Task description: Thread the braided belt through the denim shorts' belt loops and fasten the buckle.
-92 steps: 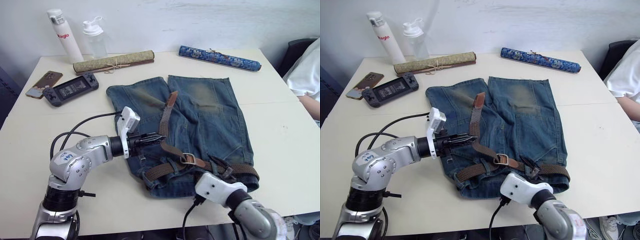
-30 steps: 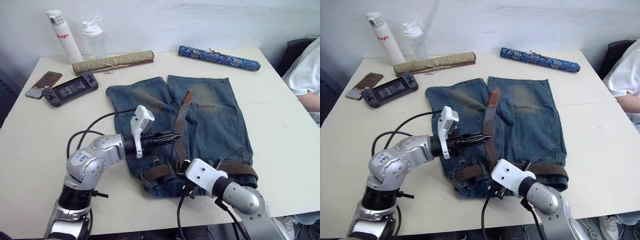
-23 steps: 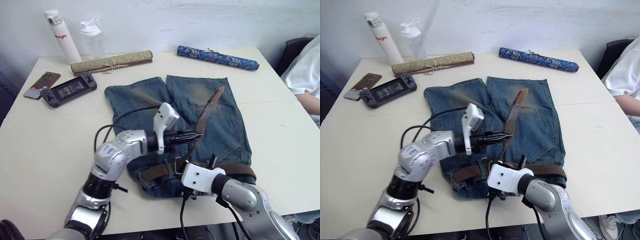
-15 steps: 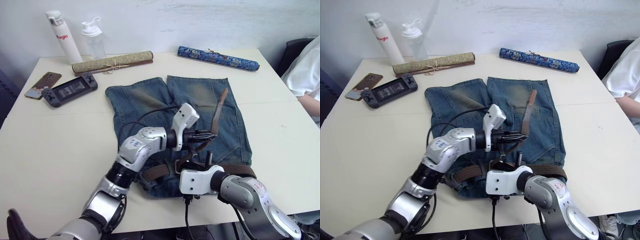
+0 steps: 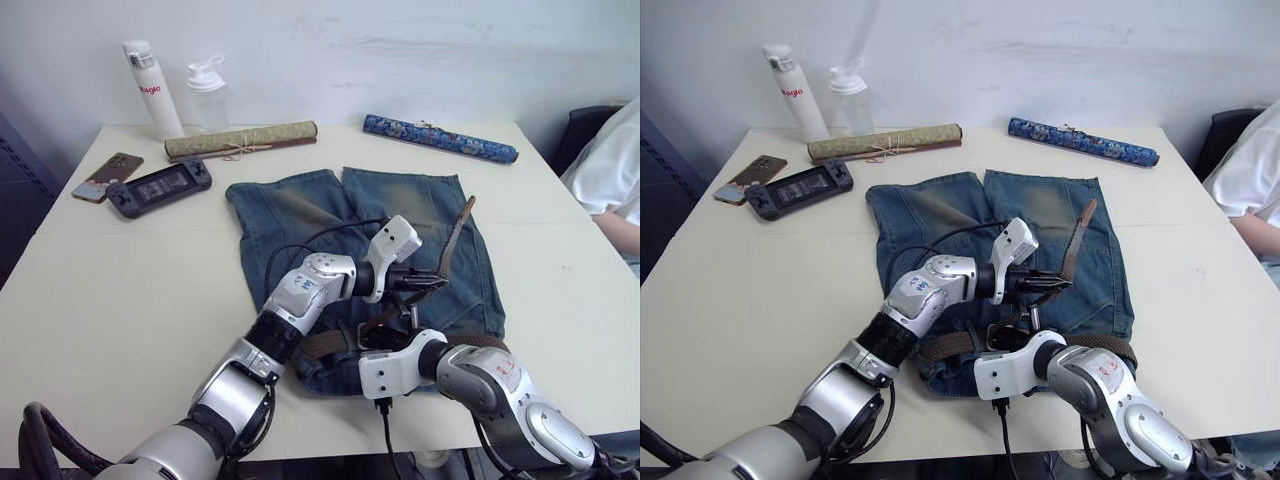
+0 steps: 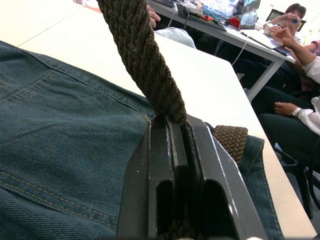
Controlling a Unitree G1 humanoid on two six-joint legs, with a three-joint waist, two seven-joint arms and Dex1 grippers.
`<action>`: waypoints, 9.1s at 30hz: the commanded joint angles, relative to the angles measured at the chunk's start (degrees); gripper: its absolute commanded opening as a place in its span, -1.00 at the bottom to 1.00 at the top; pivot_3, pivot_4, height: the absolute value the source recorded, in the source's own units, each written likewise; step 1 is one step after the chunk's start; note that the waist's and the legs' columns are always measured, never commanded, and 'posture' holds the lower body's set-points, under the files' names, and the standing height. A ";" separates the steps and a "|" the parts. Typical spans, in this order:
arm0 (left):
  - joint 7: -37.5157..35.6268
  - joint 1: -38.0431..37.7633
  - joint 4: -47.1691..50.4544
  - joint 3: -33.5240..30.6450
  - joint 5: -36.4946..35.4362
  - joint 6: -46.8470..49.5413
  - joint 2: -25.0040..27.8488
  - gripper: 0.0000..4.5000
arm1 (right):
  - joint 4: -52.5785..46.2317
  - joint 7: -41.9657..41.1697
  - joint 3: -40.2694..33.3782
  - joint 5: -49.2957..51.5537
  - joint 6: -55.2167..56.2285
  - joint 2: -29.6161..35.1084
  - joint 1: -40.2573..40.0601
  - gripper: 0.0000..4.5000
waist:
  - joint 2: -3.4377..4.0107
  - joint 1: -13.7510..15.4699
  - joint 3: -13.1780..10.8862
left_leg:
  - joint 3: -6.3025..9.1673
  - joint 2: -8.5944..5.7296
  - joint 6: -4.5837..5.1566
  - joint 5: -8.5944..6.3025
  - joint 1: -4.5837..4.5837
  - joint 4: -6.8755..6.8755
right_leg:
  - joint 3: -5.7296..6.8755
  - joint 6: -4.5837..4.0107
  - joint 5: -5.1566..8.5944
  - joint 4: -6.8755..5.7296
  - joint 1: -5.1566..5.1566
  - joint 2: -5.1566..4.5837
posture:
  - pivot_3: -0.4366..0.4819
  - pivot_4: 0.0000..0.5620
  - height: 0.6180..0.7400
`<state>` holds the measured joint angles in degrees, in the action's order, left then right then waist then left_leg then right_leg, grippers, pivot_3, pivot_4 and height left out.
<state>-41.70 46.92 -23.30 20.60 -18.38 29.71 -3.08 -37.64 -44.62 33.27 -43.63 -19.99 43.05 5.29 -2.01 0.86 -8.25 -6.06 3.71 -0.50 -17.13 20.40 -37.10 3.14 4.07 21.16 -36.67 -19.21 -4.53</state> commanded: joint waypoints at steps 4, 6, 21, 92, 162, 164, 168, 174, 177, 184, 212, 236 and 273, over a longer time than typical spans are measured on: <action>-2.39 4.05 -2.81 -0.62 1.59 -6.73 -5.32 -1.00 | 7.70 -6.85 8.89 0.16 3.50 -2.07 -5.03 -0.97 | 0.02 0.23 0.57 | 0.01 0.02 0.03 -0.07 -0.04 0.01 | 0.01 -0.03 -0.04 0.21 0.14 -0.05 | -0.05 -0.47 0.95; -3.80 3.87 -3.52 -0.87 2.41 -8.08 -4.52 -1.00 | 7.68 -6.97 8.57 -0.12 3.56 -2.42 -5.48 -0.97 | 0.16 0.18 0.73 | 0.04 0.06 -0.04 -0.18 -0.13 0.13 | 0.03 -0.46 0.11 0.56 0.37 -0.06 | -0.05 -0.47 0.95; -3.58 4.03 -11.89 -4.32 9.63 -17.14 -2.26 -1.00 | 8.19 -7.55 6.87 -1.68 5.73 -3.91 -7.17 -0.97 | 0.17 -1.07 0.71 | -0.04 0.12 -0.09 0.01 -0.01 1.03 | 0.06 -0.22 -0.05 0.73 -0.22 0.08 | -0.05 -0.47 0.95; -1.23 -27.73 42.80 -3.02 24.81 -13.78 36.69 -1.00 | -22.36 -7.69 -34.97 31.89 -27.16 -18.78 -9.34 -0.13 | 1.05 -0.84 -1.96 | -0.26 -0.05 -0.35 0.65 1.98 0.94 | -0.14 -0.03 -0.16 0.25 -2.35 0.08 | -0.05 -0.47 0.95; -0.43 -25.52 44.03 -6.81 18.75 0.29 36.54 -1.00 | -5.52 13.94 -15.20 -6.98 0.32 -22.73 -19.32 -0.99 | 0.79 -0.99 -2.00 | -0.43 0.01 -0.54 0.76 1.80 0.00 | -0.42 -0.02 -0.09 -0.82 -2.39 0.29 | -0.05 -0.47 0.95; 0.08 -25.27 43.98 -7.02 19.53 1.29 37.06 -1.00 | -6.12 14.30 -15.85 -8.24 0.09 -23.43 -17.63 -0.99 | 0.79 -0.98 -2.00 | -0.42 0.01 -0.54 0.76 1.81 0.00 | -0.43 -0.02 -0.09 -0.82 -2.39 0.29 | -0.05 -0.47 0.95; 0.81 -24.29 43.32 -7.60 20.19 3.17 37.37 -1.00 | -6.57 14.14 -16.42 -11.70 1.26 -22.68 -14.70 -0.99 | 0.79 -0.99 -2.00 | -0.43 0.00 -0.54 0.76 1.80 -0.02 | -0.43 -0.02 -0.09 -0.85 -2.41 0.32 | -0.05 -0.47 0.95; 1.99 -22.90 41.75 -8.18 20.73 5.94 37.79 -1.00 | -4.62 13.43 -14.89 -15.28 6.16 -19.45 -13.01 -0.99 | 0.78 -0.96 -2.00 | -0.45 -0.04 -0.53 0.76 1.81 -0.07 | -0.45 -0.01 -0.08 -0.90 -2.41 0.45 | -0.05 -0.47 0.95; 1.95 -22.87 41.23 -7.95 21.33 6.10 38.94 -1.00 | -3.25 13.04 -14.45 -16.19 6.74 -20.23 -12.04 -0.99 | 0.79 -1.07 -2.00 | -0.45 0.00 -0.54 0.76 1.80 -0.07 | -0.47 -0.02 -0.08 -0.93 -2.42 0.57 | -0.05 -0.47 0.95; 2.05 -23.05 40.70 -6.85 23.46 6.08 41.58 -1.00 | -0.46 11.82 -13.70 -17.90 6.79 -22.24 -9.06 -0.99 | 0.79 -1.11 -2.00 | -0.51 0.09 -0.58 0.77 1.76 -0.08 | -0.59 -0.08 -0.05 -1.02 -2.47 0.76 | -0.05 -0.47 0.95; -2.83 -20.02 36.57 -4.45 27.16 -3.37 45.76 -1.00 | 1.36 9.16 -13.78 -19.13 10.63 -23.66 -0.66 -0.99 | 0.78 -1.19 -2.00 | -0.90 0.11 -0.61 0.75 1.73 -0.09 | -1.03 -0.11 -0.03 -1.26 -2.79 0.93 | -0.05 -0.47 0.95; -3.45 -23.34 40.67 -7.29 27.55 -1.89 48.62 -1.00 | 5.95 12.49 -15.50 -17.64 13.56 -23.27 4.10 -0.99 | 0.77 -1.28 -1.99 | -1.35 0.13 -0.62 0.76 1.82 -0.11 | -1.59 -0.11 -0.03 -1.63 -3.27 0.98 | -0.05 -0.47 0.95; -7.62 -10.99 30.34 -3.00 37.76 -24.18 48.09 -1.00 | 7.42 9.47 -12.49 -18.47 16.77 -22.66 7.38 -0.99 | 0.76 -1.36 -1.99 | -1.87 0.11 -0.60 0.74 1.78 -0.22 | -2.01 -0.10 -0.03 -1.95 -3.58 1.06 | -0.05 -0.47 0.95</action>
<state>-48.93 35.69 5.66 17.27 19.53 6.16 45.90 -28.88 -35.43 20.34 -62.13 -3.73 21.15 11.79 -1.25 -0.50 -10.24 -7.94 3.82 -1.10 -16.39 22.18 -37.32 1.12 3.96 21.13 -38.63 -22.79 -3.47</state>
